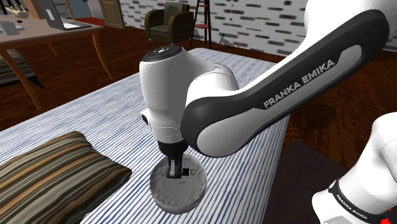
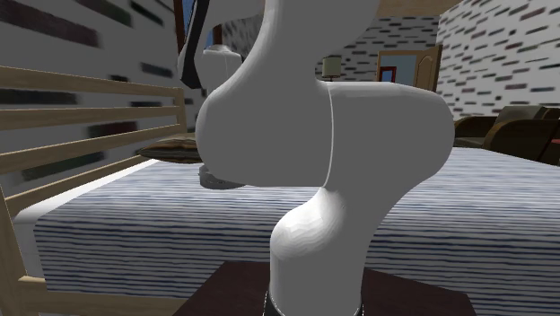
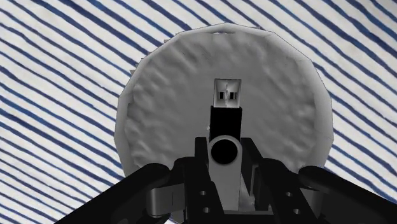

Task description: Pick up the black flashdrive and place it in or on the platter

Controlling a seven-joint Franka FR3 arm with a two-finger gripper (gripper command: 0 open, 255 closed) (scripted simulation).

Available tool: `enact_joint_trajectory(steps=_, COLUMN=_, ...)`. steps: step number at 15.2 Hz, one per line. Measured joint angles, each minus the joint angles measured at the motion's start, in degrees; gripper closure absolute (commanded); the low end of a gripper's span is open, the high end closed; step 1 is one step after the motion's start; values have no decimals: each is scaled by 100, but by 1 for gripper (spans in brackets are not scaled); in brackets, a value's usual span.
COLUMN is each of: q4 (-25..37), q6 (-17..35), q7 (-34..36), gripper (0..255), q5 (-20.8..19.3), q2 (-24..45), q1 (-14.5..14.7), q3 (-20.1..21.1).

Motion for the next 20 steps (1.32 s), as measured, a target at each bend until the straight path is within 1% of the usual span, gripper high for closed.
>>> enact_joint_trajectory(steps=4, q4=-120, q6=289, q7=87, gripper=255, q5=-112, q2=189, q1=27, q3=-21)
enact_joint_trajectory(steps=10, q4=-144, q6=342, q7=93, gripper=255, q5=-131, q2=217, q1=26, q3=-29)
enact_joint_trajectory(steps=11, q4=-144, q6=342, q7=93, gripper=0, q5=-131, q2=218, q1=26, q3=-29)
enact_joint_trajectory(steps=17, q4=-144, q6=343, q7=93, gripper=0, q5=-131, q2=218, q1=26, q3=-29)
enact_joint_trajectory(steps=20, q4=15, q6=-13, q7=-27, gripper=0, q5=6, q2=-12, q1=-17, q3=-5)
